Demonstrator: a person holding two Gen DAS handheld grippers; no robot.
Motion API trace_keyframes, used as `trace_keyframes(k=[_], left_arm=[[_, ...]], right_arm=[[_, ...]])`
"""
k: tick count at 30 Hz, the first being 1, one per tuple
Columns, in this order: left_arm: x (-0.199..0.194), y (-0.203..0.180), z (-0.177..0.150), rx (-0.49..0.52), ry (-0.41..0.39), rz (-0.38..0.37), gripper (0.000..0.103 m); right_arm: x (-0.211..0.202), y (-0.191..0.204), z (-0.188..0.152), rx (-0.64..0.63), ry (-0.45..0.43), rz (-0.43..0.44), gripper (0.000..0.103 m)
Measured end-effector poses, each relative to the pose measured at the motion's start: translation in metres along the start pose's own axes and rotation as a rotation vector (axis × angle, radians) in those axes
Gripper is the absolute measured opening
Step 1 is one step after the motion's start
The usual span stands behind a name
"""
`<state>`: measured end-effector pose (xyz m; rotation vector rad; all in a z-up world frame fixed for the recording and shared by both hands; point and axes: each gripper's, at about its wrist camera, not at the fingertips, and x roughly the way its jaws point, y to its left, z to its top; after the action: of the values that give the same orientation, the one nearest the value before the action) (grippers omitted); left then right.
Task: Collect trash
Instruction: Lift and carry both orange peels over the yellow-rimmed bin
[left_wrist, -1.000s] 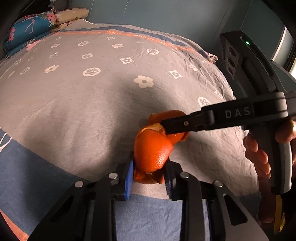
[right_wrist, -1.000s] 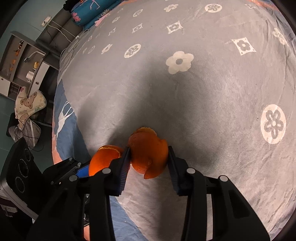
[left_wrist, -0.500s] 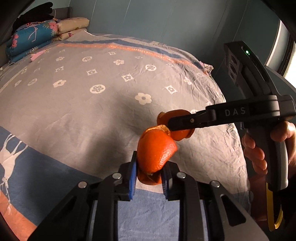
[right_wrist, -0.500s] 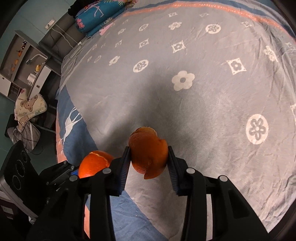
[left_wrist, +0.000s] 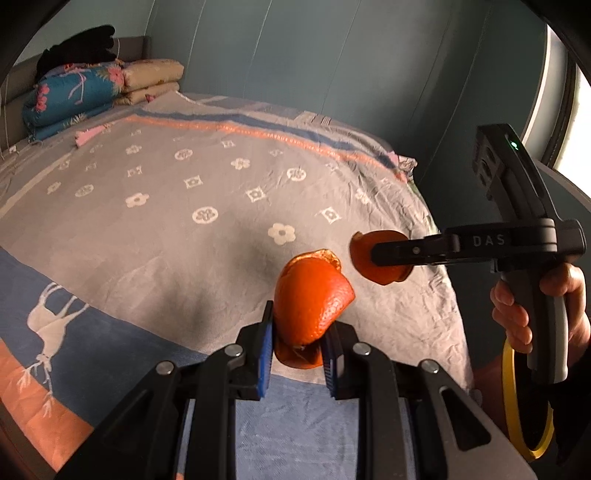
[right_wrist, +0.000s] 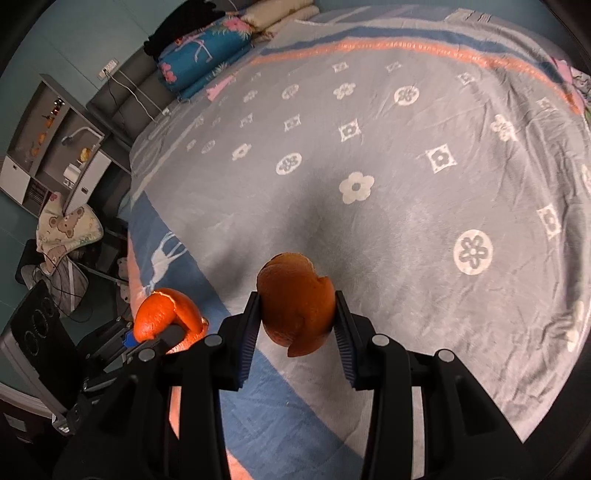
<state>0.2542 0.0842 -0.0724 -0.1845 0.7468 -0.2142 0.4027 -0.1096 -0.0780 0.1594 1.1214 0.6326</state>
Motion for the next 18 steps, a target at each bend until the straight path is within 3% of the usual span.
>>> trace_keyframes(k=[11, 18], left_arm=[[-0.066, -0.04, 0.005, 0.048, -0.122, 0.008, 0.021], [-0.108, -0.073, 0.005, 0.084, -0.19, -0.032, 0.021]], right_arm=[[-0.09, 0.008, -0.039, 0.0, -0.157, 0.008, 0.037], [-0.15, 0.001, -0.079, 0.034, -0.259, -0.009, 0.037]])
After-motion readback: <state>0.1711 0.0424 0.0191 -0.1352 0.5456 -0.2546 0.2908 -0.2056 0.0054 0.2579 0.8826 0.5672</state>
